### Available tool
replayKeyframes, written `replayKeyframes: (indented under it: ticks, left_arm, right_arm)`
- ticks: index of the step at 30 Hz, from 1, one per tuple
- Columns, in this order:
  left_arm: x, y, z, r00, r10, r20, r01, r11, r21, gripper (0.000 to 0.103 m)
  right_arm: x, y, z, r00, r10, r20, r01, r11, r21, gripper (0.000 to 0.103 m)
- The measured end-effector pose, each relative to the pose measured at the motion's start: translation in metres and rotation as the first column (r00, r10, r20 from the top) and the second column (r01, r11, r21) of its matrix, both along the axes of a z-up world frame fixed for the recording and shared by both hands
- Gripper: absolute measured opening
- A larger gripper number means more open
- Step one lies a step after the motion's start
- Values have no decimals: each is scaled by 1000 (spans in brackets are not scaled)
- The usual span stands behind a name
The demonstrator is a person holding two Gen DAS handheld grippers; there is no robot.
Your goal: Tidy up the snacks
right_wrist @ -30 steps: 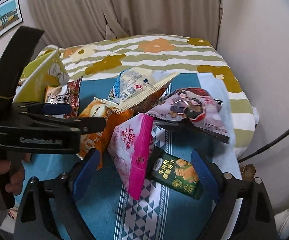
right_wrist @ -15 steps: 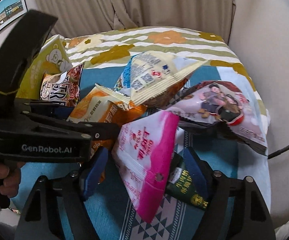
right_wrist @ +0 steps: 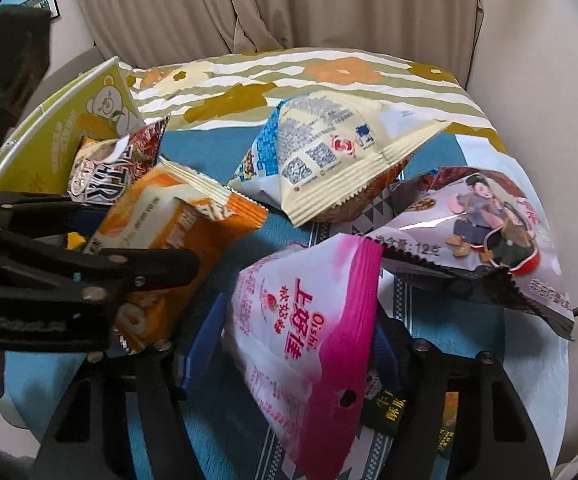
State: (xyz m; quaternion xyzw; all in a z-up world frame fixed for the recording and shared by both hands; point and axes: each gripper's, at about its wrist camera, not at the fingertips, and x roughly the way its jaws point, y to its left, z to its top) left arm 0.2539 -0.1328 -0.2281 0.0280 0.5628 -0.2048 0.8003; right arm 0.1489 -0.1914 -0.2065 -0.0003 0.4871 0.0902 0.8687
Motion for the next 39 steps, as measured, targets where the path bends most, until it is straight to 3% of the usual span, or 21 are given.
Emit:
replayKeyframes:
  ticks: [4,8,14,22,31,39]
  left_arm:
    - [-5,3,6,1000,14,11,-14,1000,-5,59]
    - [-13,6,16,999,32,27,-32,999,-10,59]
    - [-34,10,39,996,67,58,-66,997,-27,59]
    - [-73,23,90,981,146,128,-135,987,-86,59]
    - [-104,77,160,932,278,230,-255,959,-127,59]
    - [-93,162,195,874,379,303,-356,925,-130,59]
  right_arm:
    - [-2,4,1,1000,7,5,-6,1000,-7,43]
    - [-9,5,7,1000,12,13,-12,1000,2,33]
    - [-28,5,22,1000,15,22,-15,1000,11,31]
    - [-65,0,73,996,22,88,-25,999,34,30]
    - [-81,15,141,975,109,194,-121,991,54,30]
    - [-63,73,179,944,183,274,-212,974,77,30]
